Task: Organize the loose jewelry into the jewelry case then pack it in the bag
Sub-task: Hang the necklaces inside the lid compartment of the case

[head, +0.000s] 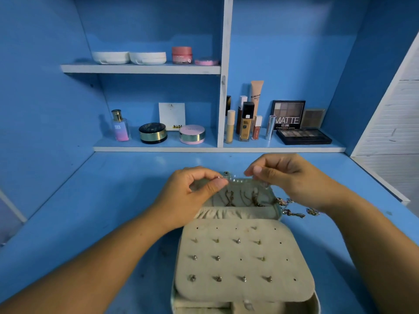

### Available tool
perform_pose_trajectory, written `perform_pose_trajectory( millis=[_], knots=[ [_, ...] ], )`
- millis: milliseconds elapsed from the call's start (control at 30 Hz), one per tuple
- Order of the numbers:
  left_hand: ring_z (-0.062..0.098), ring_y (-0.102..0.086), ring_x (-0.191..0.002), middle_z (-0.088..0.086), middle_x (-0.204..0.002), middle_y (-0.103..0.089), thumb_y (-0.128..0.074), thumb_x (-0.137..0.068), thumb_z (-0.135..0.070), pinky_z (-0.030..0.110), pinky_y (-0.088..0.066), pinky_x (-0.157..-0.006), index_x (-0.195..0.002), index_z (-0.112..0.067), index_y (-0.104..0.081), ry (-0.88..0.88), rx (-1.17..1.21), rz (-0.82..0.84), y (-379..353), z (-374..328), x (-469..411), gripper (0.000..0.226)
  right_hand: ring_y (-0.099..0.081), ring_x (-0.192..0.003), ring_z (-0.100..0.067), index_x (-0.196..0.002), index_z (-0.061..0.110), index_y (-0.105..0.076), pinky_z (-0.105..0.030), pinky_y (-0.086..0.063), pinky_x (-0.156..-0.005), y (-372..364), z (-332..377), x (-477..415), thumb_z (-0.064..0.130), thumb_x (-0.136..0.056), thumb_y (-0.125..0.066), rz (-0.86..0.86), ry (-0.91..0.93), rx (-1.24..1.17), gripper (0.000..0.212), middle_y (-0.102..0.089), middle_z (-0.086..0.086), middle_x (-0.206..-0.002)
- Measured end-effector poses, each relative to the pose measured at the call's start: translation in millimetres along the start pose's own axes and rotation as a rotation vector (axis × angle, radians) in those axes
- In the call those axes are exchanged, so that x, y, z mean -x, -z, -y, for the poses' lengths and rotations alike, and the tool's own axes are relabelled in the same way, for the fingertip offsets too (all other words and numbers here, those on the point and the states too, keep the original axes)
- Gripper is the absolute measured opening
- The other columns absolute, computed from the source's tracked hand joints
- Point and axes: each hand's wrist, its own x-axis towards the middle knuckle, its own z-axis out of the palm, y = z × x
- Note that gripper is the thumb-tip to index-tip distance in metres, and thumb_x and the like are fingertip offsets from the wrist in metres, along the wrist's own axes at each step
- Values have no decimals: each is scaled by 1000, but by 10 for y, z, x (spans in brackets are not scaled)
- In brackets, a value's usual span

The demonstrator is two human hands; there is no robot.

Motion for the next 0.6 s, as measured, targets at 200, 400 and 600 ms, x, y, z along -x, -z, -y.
perform_pose_trajectory(
  millis=[200,400,600],
  knots=[
    [-3,-67,-87,-19,-86,-74,-63,-76,-41,13,-48,-81,-80,-35,-72,52,32,-21,5,-19,3,11,-45,-60,-6,-73,19,-67,-25,-36,-66,522,-234,86,41,-83,-67,86,-381,501,25,-55,11,-60],
    [3,-68,-90,-17,-88,-74,-63,-74,-45,29,-51,-88,-81,-36,-72,82,22,-32,7,2,-11,14,-39,-61,-15,-82,2,-64,-31,-32,-64,388,-163,71,71,-63,-62,214,-399,514,72,-45,-4,-64],
    [-4,-66,-82,-15,-88,-75,-64,-75,-41,9,-46,-73,-81,-33,-72,103,22,-9,-14,10,-1,13,-40,-60,-14,-75,14,-71,-30,-35,-60,381,-173,64,51,-79,-67,225,-343,492,37,-51,0,-61]
  ],
)
